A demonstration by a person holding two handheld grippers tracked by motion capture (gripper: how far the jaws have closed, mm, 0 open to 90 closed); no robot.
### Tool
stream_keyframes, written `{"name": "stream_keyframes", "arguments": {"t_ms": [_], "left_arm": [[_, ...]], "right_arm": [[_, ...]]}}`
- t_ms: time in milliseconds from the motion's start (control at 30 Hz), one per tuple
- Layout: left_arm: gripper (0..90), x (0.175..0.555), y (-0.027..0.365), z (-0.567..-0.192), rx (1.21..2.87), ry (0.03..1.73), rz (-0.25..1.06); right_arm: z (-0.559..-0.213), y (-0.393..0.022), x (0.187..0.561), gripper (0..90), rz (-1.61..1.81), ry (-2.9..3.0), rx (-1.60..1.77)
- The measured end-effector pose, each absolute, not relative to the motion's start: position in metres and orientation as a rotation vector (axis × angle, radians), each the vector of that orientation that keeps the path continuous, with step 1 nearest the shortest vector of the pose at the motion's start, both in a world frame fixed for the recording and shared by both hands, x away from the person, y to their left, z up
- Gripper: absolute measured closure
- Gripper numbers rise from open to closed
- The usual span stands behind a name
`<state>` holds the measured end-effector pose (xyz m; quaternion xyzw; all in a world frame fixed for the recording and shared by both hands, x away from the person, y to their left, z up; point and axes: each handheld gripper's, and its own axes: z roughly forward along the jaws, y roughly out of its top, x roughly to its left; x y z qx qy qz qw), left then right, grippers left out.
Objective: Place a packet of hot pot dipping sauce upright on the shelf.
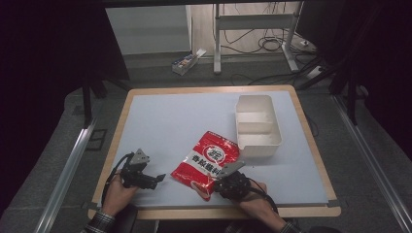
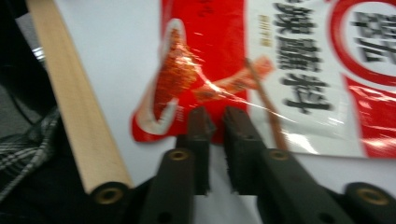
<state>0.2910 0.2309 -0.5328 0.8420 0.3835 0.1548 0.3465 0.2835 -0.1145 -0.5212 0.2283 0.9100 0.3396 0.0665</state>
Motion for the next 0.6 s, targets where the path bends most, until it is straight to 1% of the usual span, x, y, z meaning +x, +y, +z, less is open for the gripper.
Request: {"name": "stream_keyframes", "arguments": {"t_ms": [33, 67, 100, 133, 200, 233, 267, 300, 433, 467, 533, 567, 600], "left_arm": [[4.3, 0.291, 0.231, -0.533, 2.185, 0.994, 0.401], [4.3, 0.291, 0.231, -0.533, 2.186, 0.993, 0.4], [4.4, 0.291, 0.231, -0.533, 2.187, 0.993, 0.4], [4.4, 0.291, 0.231, -0.533, 2.187, 0.993, 0.4], [4.4, 0.291, 0.231, -0.533, 2.188, 0.991, 0.399], [4.4, 0.291, 0.231, -0.533, 2.189, 0.99, 0.399], [4.4, 0.291, 0.231, -0.533, 2.19, 0.989, 0.399], [4.4, 0.291, 0.231, -0.533, 2.19, 0.989, 0.399], [4.4, 0.291, 0.231, -0.533, 2.19, 0.988, 0.398], [4.4, 0.291, 0.231, -0.533, 2.191, 0.987, 0.399], [4.4, 0.291, 0.231, -0.533, 2.192, 0.986, 0.399], [4.4, 0.291, 0.231, -0.533, 2.193, 0.987, 0.399], [4.4, 0.291, 0.231, -0.533, 2.193, 0.987, 0.399]], "right_arm": [[-0.521, -0.117, 0.285, 68.3, 1.023, 2.741, 0.705], [-0.521, -0.117, 0.285, 68.3, 1.023, 2.741, 0.705], [-0.52, -0.121, 0.287, 61.4, 1.015, 2.736, 0.706], [-0.52, -0.121, 0.287, 61.4, 1.015, 2.736, 0.706], [-0.518, -0.126, 0.289, 56.2, 1.006, 2.739, 0.704], [-0.517, -0.131, 0.292, 50.0, 1.009, 2.749, 0.711], [-0.516, -0.133, 0.293, 47.9, 1.008, 2.749, 0.715], [-0.516, -0.133, 0.293, 47.9, 1.008, 2.749, 0.715], [-0.513, -0.148, 0.301, 36.4, 1.02, 2.716, 0.755], [-0.513, -0.148, 0.301, 36.4, 1.02, 2.716, 0.755], [-0.513, -0.154, 0.305, 33.4, 1.014, 2.706, 0.768], [-0.514, -0.159, 0.309, 29.3, 1.017, 2.699, 0.78], [-0.514, -0.162, 0.311, 27.3, 1.015, 2.698, 0.797]]}}
